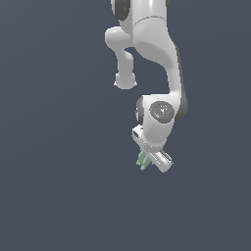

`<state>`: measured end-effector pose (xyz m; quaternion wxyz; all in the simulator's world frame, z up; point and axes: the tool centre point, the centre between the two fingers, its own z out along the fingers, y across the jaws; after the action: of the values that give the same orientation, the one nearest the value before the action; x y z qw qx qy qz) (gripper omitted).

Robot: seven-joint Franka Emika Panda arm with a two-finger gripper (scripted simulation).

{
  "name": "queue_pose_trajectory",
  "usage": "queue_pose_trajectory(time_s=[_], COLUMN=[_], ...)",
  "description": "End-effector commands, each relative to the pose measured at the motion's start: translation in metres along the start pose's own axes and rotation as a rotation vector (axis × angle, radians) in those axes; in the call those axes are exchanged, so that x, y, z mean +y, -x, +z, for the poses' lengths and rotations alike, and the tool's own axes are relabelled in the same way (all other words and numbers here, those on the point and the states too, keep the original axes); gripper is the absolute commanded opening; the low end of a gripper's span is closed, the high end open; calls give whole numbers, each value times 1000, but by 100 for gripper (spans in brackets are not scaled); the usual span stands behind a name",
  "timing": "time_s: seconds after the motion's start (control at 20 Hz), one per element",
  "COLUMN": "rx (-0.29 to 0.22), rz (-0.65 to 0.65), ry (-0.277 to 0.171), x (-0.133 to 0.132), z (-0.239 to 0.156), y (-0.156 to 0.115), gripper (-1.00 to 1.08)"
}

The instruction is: Pick up the object and move it to a goal position.

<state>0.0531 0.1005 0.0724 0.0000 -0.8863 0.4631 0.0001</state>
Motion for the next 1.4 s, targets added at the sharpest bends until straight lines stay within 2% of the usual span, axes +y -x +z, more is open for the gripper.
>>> queue_pose_trajectory(time_s=[0.0, 0.35, 0.7, 1.0, 1.35], rx=[0, 0, 0, 0, -1], rz=[0, 0, 0, 0, 0], ry=[0, 0, 0, 0, 0], x=[0, 3, 21, 54, 112], z=[0, 0, -2, -6, -12], y=[0, -1, -6, -13, -28], gripper=[-100, -100, -100, -100, -100])
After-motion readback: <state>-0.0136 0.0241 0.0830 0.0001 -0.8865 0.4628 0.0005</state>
